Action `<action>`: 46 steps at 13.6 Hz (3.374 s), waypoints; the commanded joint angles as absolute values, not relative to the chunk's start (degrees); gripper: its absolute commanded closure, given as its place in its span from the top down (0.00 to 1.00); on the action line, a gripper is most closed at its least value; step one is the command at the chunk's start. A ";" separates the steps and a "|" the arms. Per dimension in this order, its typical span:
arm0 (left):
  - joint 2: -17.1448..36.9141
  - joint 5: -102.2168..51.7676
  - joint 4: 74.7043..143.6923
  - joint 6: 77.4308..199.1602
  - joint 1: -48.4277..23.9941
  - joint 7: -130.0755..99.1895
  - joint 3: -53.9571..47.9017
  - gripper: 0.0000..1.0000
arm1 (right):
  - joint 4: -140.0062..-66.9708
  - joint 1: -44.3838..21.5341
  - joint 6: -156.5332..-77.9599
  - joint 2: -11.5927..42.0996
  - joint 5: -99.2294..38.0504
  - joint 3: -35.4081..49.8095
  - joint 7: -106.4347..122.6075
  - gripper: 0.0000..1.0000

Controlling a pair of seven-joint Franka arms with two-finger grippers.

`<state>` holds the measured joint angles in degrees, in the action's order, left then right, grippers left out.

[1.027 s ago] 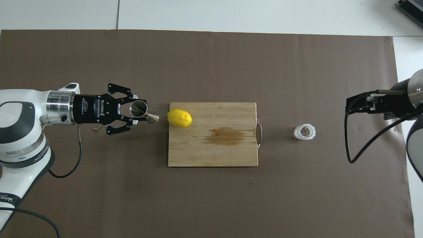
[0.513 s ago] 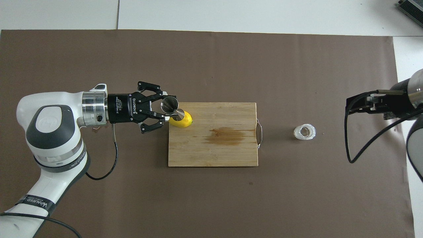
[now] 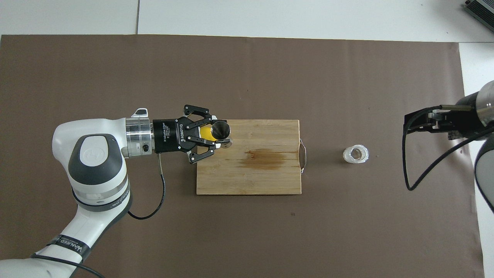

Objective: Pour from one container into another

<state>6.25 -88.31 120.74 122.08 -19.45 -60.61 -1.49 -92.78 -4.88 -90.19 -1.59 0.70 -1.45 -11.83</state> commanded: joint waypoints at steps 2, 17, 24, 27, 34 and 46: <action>5.45 -92.80 122.52 129.18 -23.99 -61.17 -0.79 0.00 | -94.13 -4.13 -90.53 -2.81 -0.26 -1.23 -10.63 1.00; 9.05 -109.60 121.47 148.27 -30.50 -55.11 -4.66 0.00 | -94.13 -4.13 -90.61 -2.81 -0.26 -1.23 -10.63 1.00; 10.90 -110.39 120.94 150.64 -31.29 -54.67 -6.15 0.00 | -94.13 -4.13 -90.62 -2.81 -0.26 -1.23 -10.63 1.00; 10.99 -110.30 120.94 150.64 -31.29 -54.67 -6.15 0.00 | -94.13 -4.13 -90.62 -2.81 -0.26 -1.23 -10.63 1.00; 12.30 -110.48 120.94 151.08 -31.38 -54.23 -6.24 0.00 | -94.13 -4.13 -90.53 -2.81 -0.26 -1.23 -10.63 1.00; 12.48 -110.39 121.03 151.00 -31.38 -54.14 -6.24 0.16 | -94.13 -4.13 -90.61 -2.81 -0.26 -1.23 -10.63 1.00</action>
<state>12.14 -108.76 121.76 149.86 -30.45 -55.41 -6.57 -92.80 -4.88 -90.19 -1.59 0.70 -1.45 -11.83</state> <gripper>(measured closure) 0.529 0.000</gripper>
